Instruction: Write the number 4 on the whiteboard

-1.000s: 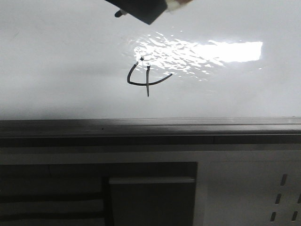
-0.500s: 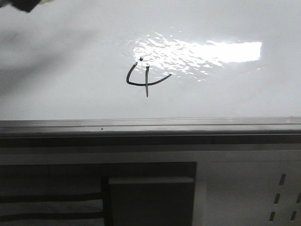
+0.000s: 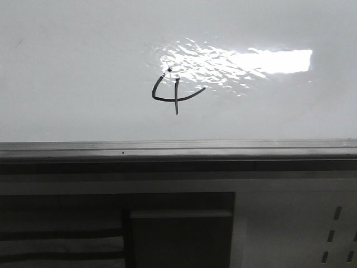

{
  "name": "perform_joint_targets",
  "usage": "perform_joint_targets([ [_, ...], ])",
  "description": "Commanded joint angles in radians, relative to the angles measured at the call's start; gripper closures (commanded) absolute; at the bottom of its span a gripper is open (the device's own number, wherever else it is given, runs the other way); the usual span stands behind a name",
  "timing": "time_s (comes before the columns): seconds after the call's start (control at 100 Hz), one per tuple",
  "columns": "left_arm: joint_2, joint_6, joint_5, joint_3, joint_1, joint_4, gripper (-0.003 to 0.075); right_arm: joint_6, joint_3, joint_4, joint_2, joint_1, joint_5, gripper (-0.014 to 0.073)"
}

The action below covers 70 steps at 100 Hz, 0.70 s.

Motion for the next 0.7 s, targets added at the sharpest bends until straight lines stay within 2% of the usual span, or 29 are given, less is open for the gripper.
perform_joint_targets([
  [0.0,0.017,-0.010,-0.132,-0.022,0.003,-0.064,0.0741,0.008,-0.022,-0.011,0.000,-0.007,-0.065,0.0270],
  [0.12,0.064,-0.010,-0.190,-0.024,0.003,-0.082,0.0741,0.008,-0.022,-0.011,0.000,-0.007,-0.065,0.0270],
  [0.43,0.095,-0.010,-0.208,-0.025,0.003,-0.084,0.0734,0.008,-0.022,-0.011,0.000,-0.007,-0.065,0.0270],
  [0.53,0.095,-0.010,-0.206,-0.025,0.003,-0.084,0.0666,0.008,-0.022,-0.011,0.000,-0.007,-0.065,0.0270],
  [0.69,0.095,-0.010,-0.206,-0.025,0.003,-0.084,0.0479,0.008,-0.022,-0.011,0.000,-0.007,-0.067,0.0270],
])
